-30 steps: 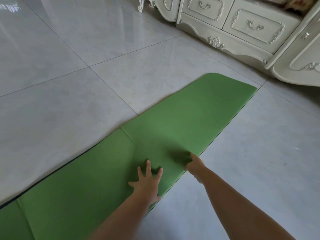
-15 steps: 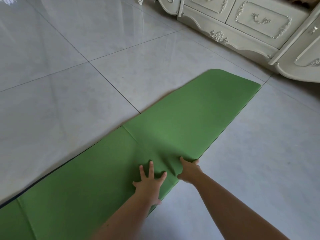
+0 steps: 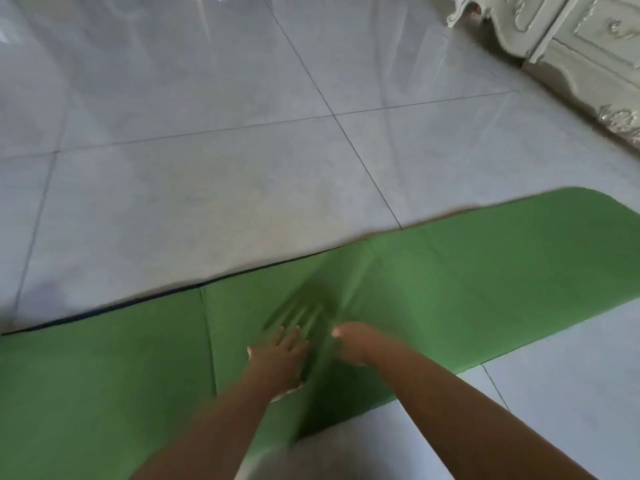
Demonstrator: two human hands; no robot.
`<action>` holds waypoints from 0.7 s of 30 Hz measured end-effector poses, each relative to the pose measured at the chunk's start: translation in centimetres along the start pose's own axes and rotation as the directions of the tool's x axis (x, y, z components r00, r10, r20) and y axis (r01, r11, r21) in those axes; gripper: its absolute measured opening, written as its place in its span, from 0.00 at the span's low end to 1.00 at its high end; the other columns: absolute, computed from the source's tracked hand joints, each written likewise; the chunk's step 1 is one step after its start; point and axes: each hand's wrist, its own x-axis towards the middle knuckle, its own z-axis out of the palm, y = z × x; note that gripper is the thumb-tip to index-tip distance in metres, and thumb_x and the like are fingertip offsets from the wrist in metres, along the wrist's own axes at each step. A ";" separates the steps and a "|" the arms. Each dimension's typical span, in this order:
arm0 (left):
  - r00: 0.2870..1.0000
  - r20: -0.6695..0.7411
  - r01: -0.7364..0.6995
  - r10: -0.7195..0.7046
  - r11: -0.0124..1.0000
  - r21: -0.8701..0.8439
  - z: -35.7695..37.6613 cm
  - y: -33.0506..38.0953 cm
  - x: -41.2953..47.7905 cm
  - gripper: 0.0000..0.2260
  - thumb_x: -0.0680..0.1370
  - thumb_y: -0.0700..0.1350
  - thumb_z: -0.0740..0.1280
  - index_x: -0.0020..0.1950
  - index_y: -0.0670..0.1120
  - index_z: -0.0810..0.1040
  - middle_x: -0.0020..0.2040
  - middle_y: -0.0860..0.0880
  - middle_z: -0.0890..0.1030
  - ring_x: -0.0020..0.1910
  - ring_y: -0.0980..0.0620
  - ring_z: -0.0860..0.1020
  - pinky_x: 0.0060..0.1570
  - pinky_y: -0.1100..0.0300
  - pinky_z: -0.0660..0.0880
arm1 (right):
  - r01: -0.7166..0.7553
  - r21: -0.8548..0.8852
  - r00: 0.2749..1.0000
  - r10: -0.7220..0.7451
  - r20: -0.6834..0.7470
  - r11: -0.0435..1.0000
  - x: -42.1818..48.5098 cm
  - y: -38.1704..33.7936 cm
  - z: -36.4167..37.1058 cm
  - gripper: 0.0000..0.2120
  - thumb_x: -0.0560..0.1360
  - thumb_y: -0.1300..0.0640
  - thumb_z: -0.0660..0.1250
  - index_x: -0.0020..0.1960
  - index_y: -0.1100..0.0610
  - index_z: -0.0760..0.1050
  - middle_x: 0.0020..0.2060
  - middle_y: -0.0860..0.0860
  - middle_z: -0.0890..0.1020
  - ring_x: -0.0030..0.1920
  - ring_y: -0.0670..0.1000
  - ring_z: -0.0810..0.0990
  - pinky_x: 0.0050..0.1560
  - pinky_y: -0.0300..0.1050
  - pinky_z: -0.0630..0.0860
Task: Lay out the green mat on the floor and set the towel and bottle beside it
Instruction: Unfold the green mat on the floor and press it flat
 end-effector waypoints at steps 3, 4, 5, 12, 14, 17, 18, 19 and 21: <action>0.987 0.002 0.159 -0.159 0.986 -0.055 1.4 -4.2 -3.9 0.35 0.77 0.58 0.62 0.77 0.53 0.47 0.78 0.51 0.41 0.77 0.46 0.47 0.66 0.35 0.62 | 0.098 0.015 0.994 -0.098 0.047 0.995 0.4 -4.5 0.8 0.25 0.79 0.59 0.60 0.74 0.62 0.59 0.71 0.59 0.66 0.70 0.56 0.66 0.69 0.47 0.64; 0.977 0.010 0.212 -0.212 0.973 -0.089 1.9 -5.4 -5.1 0.35 0.76 0.58 0.63 0.77 0.52 0.48 0.78 0.50 0.43 0.76 0.45 0.50 0.66 0.36 0.63 | 0.120 0.014 0.991 -0.121 0.058 0.993 0.5 -5.8 1.1 0.25 0.78 0.59 0.60 0.73 0.61 0.60 0.70 0.58 0.67 0.68 0.56 0.69 0.65 0.45 0.67; 0.963 0.024 0.269 -0.268 0.955 -0.126 2.5 -6.4 -6.5 0.35 0.76 0.58 0.64 0.77 0.52 0.50 0.78 0.49 0.45 0.76 0.45 0.52 0.66 0.37 0.63 | 0.144 0.009 0.987 -0.145 0.068 0.989 0.6 -7.2 1.5 0.24 0.78 0.60 0.60 0.73 0.61 0.60 0.69 0.57 0.69 0.66 0.55 0.71 0.61 0.44 0.69; 0.865 0.148 0.501 -0.479 0.820 -0.278 8.4 -10.4 -15.3 0.37 0.76 0.58 0.64 0.77 0.54 0.46 0.78 0.48 0.43 0.76 0.44 0.51 0.67 0.35 0.60 | 0.331 -0.143 0.943 -0.319 0.099 0.933 0.5 -16.4 5.5 0.23 0.77 0.60 0.61 0.71 0.58 0.64 0.66 0.58 0.72 0.57 0.54 0.77 0.56 0.47 0.76; 0.822 0.183 0.568 -0.539 0.752 -0.336 9.8 -10.6 -17.3 0.37 0.76 0.58 0.64 0.77 0.56 0.45 0.78 0.46 0.42 0.76 0.42 0.49 0.67 0.35 0.59 | 0.373 -0.194 0.926 -0.354 0.129 0.907 0.3 -18.4 7.0 0.23 0.76 0.60 0.62 0.70 0.58 0.64 0.65 0.58 0.70 0.57 0.55 0.76 0.58 0.50 0.76; 0.733 0.253 0.672 -0.632 0.613 -0.415 11.6 -10.8 -19.7 0.37 0.76 0.58 0.64 0.77 0.56 0.44 0.77 0.43 0.41 0.76 0.39 0.47 0.67 0.35 0.60 | 0.419 -0.297 0.907 -0.385 0.168 0.858 0.0 -21.0 9.2 0.24 0.75 0.57 0.63 0.70 0.58 0.63 0.69 0.60 0.64 0.65 0.59 0.69 0.64 0.52 0.71; 0.703 0.272 0.700 -0.657 0.569 -0.432 12.1 -10.9 -20.4 0.37 0.76 0.58 0.63 0.77 0.56 0.44 0.77 0.42 0.41 0.76 0.38 0.46 0.67 0.35 0.61 | 0.429 -0.334 0.903 -0.393 0.173 0.839 -0.1 -21.6 9.8 0.25 0.75 0.56 0.64 0.70 0.58 0.63 0.70 0.61 0.62 0.67 0.60 0.67 0.64 0.53 0.70; 0.669 0.292 0.727 -0.683 0.522 -0.446 12.8 -11.0 -21.0 0.36 0.76 0.59 0.63 0.77 0.56 0.44 0.77 0.42 0.41 0.76 0.37 0.46 0.66 0.35 0.61 | 0.440 -0.380 0.898 -0.401 0.181 0.814 -0.3 -22.2 10.5 0.26 0.75 0.54 0.64 0.70 0.57 0.62 0.71 0.61 0.60 0.68 0.61 0.64 0.65 0.54 0.69; 0.595 0.338 0.774 -0.729 0.407 -0.485 14.3 -11.3 -22.5 0.36 0.76 0.59 0.62 0.77 0.57 0.45 0.76 0.39 0.41 0.75 0.35 0.48 0.65 0.36 0.63 | 0.464 -0.480 0.884 -0.419 0.205 0.744 -0.5 -23.3 12.0 0.29 0.74 0.51 0.66 0.71 0.56 0.60 0.73 0.63 0.54 0.71 0.63 0.60 0.67 0.56 0.65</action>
